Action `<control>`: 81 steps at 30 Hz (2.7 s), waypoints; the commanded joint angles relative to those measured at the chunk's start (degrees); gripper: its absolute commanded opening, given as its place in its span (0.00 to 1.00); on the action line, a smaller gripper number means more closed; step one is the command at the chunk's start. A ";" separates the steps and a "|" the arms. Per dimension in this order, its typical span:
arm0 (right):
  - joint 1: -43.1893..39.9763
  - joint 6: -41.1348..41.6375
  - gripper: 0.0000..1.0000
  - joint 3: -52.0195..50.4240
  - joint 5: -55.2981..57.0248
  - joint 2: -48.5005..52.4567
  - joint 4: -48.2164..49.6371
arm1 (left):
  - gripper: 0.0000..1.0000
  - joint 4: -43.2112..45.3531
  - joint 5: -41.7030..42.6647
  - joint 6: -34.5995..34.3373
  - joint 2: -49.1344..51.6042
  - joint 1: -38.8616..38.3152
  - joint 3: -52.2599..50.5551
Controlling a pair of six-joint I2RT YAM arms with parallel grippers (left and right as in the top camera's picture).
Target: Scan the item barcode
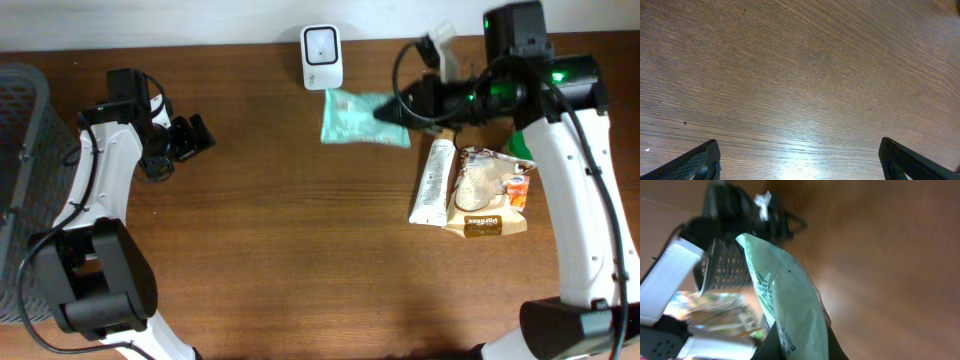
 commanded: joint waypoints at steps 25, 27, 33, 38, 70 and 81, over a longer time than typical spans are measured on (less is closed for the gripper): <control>21.05 -65.85 0.04 17.46 89.44 45.68 66.82 | 0.99 0.04 -0.63 0.48 -0.83 0.00 0.46; 21.20 -65.85 0.04 17.46 89.44 45.68 67.47 | 0.99 0.04 -0.63 0.48 -0.83 -0.02 0.46; 22.16 -60.74 0.04 17.49 91.12 43.82 65.66 | 0.99 0.04 -0.63 0.48 -0.83 -0.02 0.46; 22.05 -34.27 0.04 17.49 82.44 28.44 43.91 | 0.99 0.04 -0.63 0.48 -0.83 0.00 0.46; -18.53 1.05 0.98 21.18 32.79 -12.72 -23.93 | 0.99 0.04 -0.61 0.48 -0.83 0.00 0.46; -18.53 -10.16 0.98 20.09 35.78 -35.87 -23.91 | 0.99 0.04 -0.63 0.48 -0.83 0.00 0.46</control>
